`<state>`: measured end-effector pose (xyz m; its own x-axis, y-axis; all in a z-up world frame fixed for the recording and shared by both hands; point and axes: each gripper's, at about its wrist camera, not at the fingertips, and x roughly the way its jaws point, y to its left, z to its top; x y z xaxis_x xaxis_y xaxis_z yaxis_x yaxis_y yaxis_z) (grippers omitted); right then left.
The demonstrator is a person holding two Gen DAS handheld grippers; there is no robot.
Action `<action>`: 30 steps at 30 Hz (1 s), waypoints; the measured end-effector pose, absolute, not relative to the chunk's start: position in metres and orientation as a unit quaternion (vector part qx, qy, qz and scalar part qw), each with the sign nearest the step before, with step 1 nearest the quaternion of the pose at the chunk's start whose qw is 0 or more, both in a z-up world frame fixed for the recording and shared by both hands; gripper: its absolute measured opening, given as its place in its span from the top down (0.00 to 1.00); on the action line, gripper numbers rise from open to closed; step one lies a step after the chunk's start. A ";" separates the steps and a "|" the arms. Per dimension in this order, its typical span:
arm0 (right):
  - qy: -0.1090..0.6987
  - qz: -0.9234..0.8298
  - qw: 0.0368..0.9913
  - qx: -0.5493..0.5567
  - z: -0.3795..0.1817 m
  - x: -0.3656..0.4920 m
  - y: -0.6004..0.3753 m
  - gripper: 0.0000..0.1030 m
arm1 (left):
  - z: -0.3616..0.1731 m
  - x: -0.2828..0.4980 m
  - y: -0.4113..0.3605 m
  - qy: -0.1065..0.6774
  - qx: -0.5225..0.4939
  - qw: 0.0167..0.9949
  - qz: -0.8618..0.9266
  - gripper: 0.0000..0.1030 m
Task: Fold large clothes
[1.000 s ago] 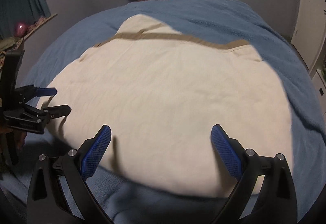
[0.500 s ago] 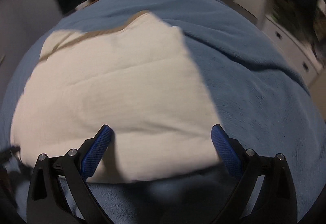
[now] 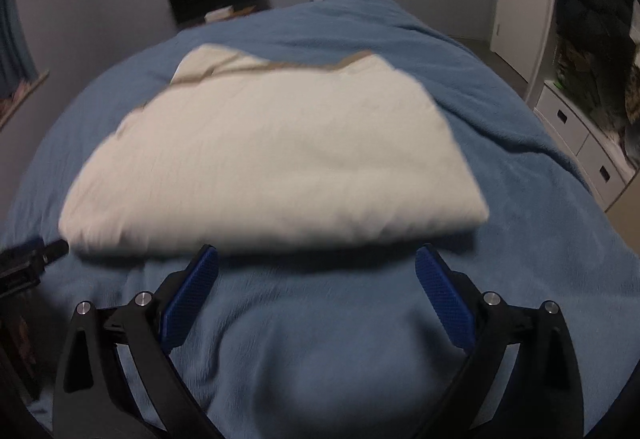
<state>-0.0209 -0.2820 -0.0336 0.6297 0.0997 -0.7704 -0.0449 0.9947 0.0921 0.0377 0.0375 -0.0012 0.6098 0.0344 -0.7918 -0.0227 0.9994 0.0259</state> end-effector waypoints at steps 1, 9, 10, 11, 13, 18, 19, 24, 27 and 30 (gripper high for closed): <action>0.432 0.043 0.901 0.029 -0.038 -0.027 -0.278 0.08 | -0.002 0.032 0.033 0.439 0.010 0.898 0.012 0.06; 0.410 0.031 0.912 -0.010 -0.051 -0.056 -0.263 0.08 | -0.005 -0.002 0.011 0.393 0.048 0.918 -0.017 0.06; 0.410 0.031 0.912 -0.014 -0.053 -0.057 -0.261 0.08 | -0.008 -0.001 0.010 0.393 0.051 0.918 -0.017 0.06; 0.409 0.030 0.912 -0.017 -0.054 -0.057 -0.260 0.08 | -0.011 0.000 0.010 0.396 0.052 0.916 -0.018 0.06; 0.409 0.029 0.912 -0.022 -0.056 -0.056 -0.258 0.08 | -0.015 0.002 0.013 0.402 0.047 0.914 -0.019 0.06; 0.418 0.027 0.908 -0.025 -0.062 -0.053 -0.259 0.08 | -0.018 0.003 0.019 0.410 0.029 0.911 -0.008 0.06; 0.420 0.027 0.907 -0.024 -0.063 -0.052 -0.259 0.08 | -0.018 0.003 0.019 0.411 0.028 0.911 -0.007 0.06; 0.420 0.027 0.907 -0.023 -0.064 -0.053 -0.258 0.08 | -0.018 0.003 0.020 0.413 0.029 0.910 -0.005 0.06; 0.422 0.026 0.906 -0.023 -0.064 -0.053 -0.259 0.08 | -0.018 0.003 0.021 0.414 0.029 0.910 -0.005 0.06; 0.422 0.026 0.906 -0.023 -0.063 -0.053 -0.259 0.08 | -0.018 0.003 0.020 0.414 0.029 0.910 -0.004 0.06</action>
